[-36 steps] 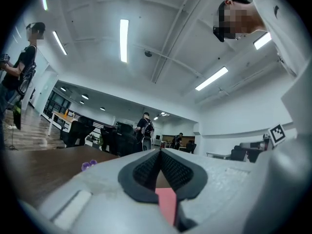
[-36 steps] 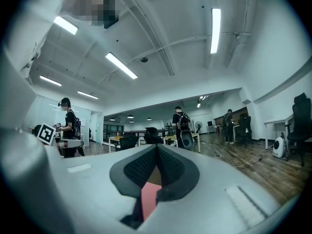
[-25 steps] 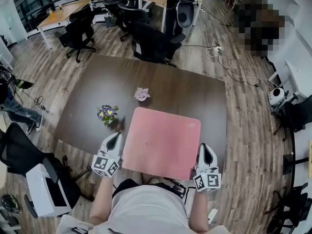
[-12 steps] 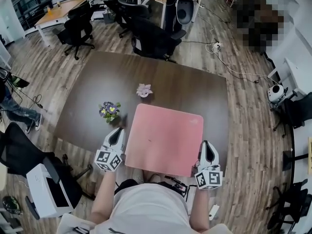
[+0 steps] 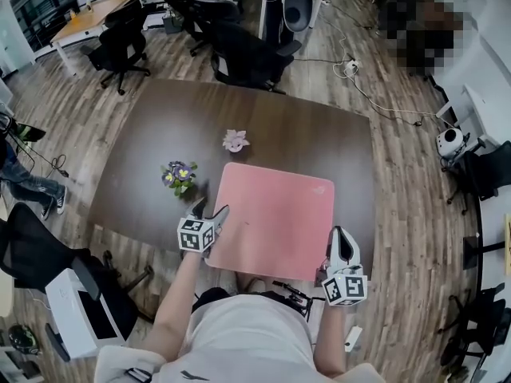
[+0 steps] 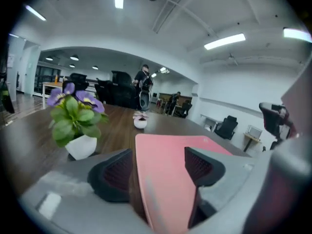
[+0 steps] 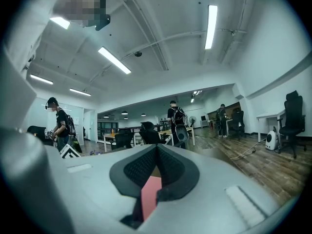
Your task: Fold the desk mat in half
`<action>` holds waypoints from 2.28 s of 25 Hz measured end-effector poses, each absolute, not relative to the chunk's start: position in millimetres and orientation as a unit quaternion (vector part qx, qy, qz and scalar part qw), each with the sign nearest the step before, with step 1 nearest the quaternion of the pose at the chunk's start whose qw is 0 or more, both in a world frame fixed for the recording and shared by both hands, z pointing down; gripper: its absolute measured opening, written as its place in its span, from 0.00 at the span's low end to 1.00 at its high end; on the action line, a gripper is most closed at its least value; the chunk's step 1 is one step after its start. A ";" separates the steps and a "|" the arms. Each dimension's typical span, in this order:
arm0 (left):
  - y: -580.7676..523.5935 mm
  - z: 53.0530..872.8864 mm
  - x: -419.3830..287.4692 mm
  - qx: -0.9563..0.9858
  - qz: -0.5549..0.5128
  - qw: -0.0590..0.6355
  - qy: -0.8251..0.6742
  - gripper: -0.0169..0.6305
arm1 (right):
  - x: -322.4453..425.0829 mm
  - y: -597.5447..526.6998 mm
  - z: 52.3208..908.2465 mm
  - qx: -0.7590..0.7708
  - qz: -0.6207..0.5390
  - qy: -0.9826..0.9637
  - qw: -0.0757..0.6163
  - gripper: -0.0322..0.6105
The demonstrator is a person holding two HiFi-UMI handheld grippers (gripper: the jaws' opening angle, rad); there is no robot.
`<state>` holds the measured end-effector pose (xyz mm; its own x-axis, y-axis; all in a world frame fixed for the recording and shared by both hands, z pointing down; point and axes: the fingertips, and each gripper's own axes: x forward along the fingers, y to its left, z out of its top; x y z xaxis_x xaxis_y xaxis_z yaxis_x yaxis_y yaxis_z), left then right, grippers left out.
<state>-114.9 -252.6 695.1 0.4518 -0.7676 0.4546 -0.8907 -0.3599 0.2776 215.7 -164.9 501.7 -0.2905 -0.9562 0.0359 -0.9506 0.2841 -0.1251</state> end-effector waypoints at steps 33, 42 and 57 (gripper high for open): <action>-265.8 779.9 -79.8 0.748 0.291 0.298 -0.516 0.45 | 226.8 -147.3 515.7 -0.605 -0.096 0.790 0.021 0.05; -261.1 762.7 -63.0 0.783 0.253 0.307 -0.478 0.16 | 228.2 -134.0 516.9 -0.608 -0.093 0.788 0.015 0.05; -244.9 653.4 10.4 0.872 0.114 0.350 -0.323 0.12 | 234.2 -118.8 520.4 -0.634 -0.100 0.766 0.029 0.05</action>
